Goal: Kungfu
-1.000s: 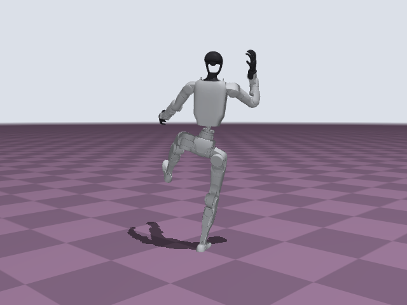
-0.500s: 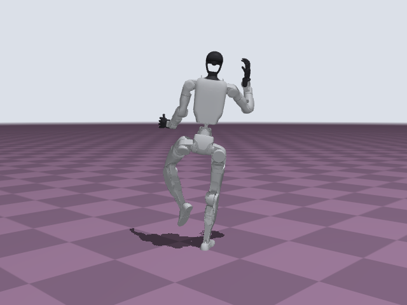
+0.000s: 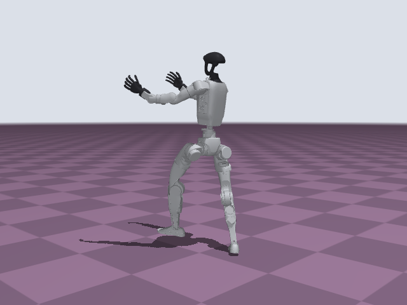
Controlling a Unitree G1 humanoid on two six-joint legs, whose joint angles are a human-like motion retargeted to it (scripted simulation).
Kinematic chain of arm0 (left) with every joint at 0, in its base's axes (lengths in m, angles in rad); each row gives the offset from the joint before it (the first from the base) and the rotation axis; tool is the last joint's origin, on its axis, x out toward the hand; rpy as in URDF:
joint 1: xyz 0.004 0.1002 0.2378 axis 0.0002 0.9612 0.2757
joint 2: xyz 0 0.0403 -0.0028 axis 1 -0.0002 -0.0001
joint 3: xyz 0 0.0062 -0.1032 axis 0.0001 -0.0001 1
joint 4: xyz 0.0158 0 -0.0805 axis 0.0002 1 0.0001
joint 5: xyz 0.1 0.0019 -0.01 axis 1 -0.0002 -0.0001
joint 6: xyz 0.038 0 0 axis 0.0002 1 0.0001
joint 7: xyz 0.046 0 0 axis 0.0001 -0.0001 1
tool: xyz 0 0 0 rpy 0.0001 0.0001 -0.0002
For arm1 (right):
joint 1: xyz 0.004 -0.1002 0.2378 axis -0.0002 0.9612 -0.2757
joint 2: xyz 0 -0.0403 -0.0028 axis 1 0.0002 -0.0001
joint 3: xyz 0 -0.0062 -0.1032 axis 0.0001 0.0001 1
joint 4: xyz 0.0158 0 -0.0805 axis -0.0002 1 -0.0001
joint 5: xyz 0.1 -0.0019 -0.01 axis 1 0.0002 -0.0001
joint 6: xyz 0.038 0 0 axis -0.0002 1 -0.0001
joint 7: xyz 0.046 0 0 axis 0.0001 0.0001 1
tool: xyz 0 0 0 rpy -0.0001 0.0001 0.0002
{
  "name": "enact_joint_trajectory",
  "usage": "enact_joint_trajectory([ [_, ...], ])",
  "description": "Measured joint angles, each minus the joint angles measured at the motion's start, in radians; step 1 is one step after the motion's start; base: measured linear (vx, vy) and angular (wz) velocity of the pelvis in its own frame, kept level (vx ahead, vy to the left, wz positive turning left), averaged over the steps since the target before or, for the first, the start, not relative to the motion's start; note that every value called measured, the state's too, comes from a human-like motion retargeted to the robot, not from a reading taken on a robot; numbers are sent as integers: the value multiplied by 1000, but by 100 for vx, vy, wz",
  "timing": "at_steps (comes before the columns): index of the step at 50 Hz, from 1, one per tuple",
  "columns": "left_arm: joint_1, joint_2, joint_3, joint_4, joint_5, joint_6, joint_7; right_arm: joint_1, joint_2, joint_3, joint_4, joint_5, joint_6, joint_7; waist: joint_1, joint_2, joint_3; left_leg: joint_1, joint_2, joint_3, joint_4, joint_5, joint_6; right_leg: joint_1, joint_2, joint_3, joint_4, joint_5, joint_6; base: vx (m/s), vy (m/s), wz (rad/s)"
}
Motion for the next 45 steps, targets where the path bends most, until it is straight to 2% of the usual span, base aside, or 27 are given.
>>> enact_joint_trajectory([
  [2,-58,23,-28,89,-20,39,-73,-17,37,-42,61,-35,44,-9,22,-37,-17,-65,-105,-288,27,-45,-36,4,-33,11,55,125,44,104,-15,36],
  [3,-80,19,-21,113,-17,63,-101,-33,47,-43,82,-39,57,-29,50,-53,3,-73,-92,-279,55,-45,-56,-7,-69,60,109,192,51,106,-16,25],
  [5,-134,2,-17,135,-25,77,-112,-70,36,-29,103,-47,46,-48,51,-15,37,-20,-75,-296,62,-85,-88,-18,-49,138,205,306,47,61,-18,91],
  [7,-172,15,-43,142,-65,56,-100,-72,15,-11,87,-63,10,-50,21,29,31,15,-17,-305,47,-94,-141,-53,89,240,275,355,67,64,-51,156],
  [8,-186,26,-54,142,-77,53,-98,-63,11,-17,70,-86,-12,-60,-13,56,10,-5,40,-352,62,-96,-192,-90,215,283,312,349,67,84,-78,182],
  [9,-194,34,-59,142,-79,59,-103,-50,12,-19,57,-112,-34,-81,-47,81,-13,-29,77,-397,75,-100,-236,-117,287,269,364,342,67,78,-80,187],
  [10,-198,41,-61,142,-75,70,-112,-36,14,-19,45,-139,-57,-108,-82,103,-37,-55,105,-440,87,-105,-277,-139,331,227,423,336,67,68,-50,168],
  [11,-207,40,-66,134,-70,89,-127,-30,7,-13,41,-156,-74,-150,-95,119,-43,-50,123,-443,81,-111,-302,-148,332,197,498,336,67,68,-30,155],
  [13,-225,30,-87,118,-64,119,-149,-19,-16,-8,41,-168,-95,-215,-113,149,-36,-17,156,-452,69,-127,-344,-153,346,156,652,331,67,66,-22,148],
  [15,-238,16,-122,109,-59,133,-152,2,-39,-15,45,-147,-89,-226,-115,169,-32,10,192,-484,74,-152,-383,-162,398,142,799,312,67,51,-39,131],
  [18,-232,-5,-147,95,-15,127,-140,47,-46,-50,49,-100,-60,-177,-115,167,-36,30,185,-526,81,-178,-391,-200,430,141,1021,267,67,48,-28,99],
  [22,-183,-23,-134,77,34,112,-118,104,-23,-50,36,-42,-40,-144,-142,155,-36,80,150,-552,64,-211,-392,-238,383,177,1182,212,67,47,-6,71],
  [25,-125,-42,-123,88,42,109,-131,173,-15,-32,10,-63,-48,-132,-180,139,-7,132,114,-574,66,-228,-391,-266,419,253,1140,179,67,39,-18,84],
  [27,-71,-70,-115,111,37,129,-167,248,3,-44,-6,-126,-39,-128,-212,122,13,167,87,-595,69,-234,-391,-281,439,311,1033,161,67,38,-17,96],
  [28,-37,-88,-112,126,32,142,-195,295,19,-58,-10,-169,-33,-126,-231,116,20,189,71,-607,64,-239,-390,-283,434,342,953,155,67,40,0,112],
  [30,50,-138,-108,161,31,173,-258,406,58,-93,-4,-265,-1,-121,-290,87,37,252,-22,-620,17,-233,-353,-294,370,401,781,142,67,33,15,133],
  [33,179,-225,-102,263,72,210,-330,581,124,-129,57,-394,82,-82,-365,8,80,335,-158,-611,-49,-208,-309,-341,222,439,442,203,27,17,1,90],
  [35,258,-274,-164,358,54,242,-370,703,163,-134,133,-484,144,-51,-428,-57,117,387,-256,-611,-79,-203,-287,-368,126,466,161,331,49,7,-10,67],
  [36,296,-300,-216,392,12,275,-406,761,169,-129,195,-526,181,-43,-457,-68,139,422,-274,-614,-97,-202,-283,-383,105,457,86,427,-64,8,-10,34],
  [37,334,-331,-266,418,-33,299,-443,816,174,-124,263,-570,225,-44,-474,-71,160,452,-282,-608,-116,-201,-278,-404,103,469,50,505,-148,5,-8,-42],
  [38,370,-372,-310,430,-84,307,-484,865,172,-117,347,-617,280,-64,-468,-60,175,473,-271,-583,-135,-200,-276,-434,136,523,89,547,-177,0,0,0],
  [39,403,-431,-337,436,-114,296,-492,905,163,-125,438,-672,352,-89,-511,-46,194,482,-266,-607,-144,-196,-274,-451,136,511,111,583,-151,-13,2,73],
  [40,434,-500,-357,440,-133,275,-485,942,150,-138,533,-730,432,-116,-578,-29,216,484,-265,-657,-147,-192,-272,-462,119,466,125,616,-98,-16,5,161],
  [42,480,-623,-401,423,-169,229,-446,1103,139,-227,599,-874,622,-159,-670,-3,251,485,-256,-707,-161,-187,-286,-459,130,449,115,575,-75,-14,2,95],
  [43,497,-677,-430,403,-186,218,-431,1206,143,-325,599,-971,713,-172,-691,2,259,483,-254,-708,-166,-189,-300,-462,124,434,107,463,-77,-11,-2,-12],
  [45,512,-690,-578,281,-305,291,-456,1391,131,-396,599,-1020,843,-96,-728,19,267,469,-233,-718,-173,-175,-321,-505,155,506,111,244,-160,-11,-9,-65],
])
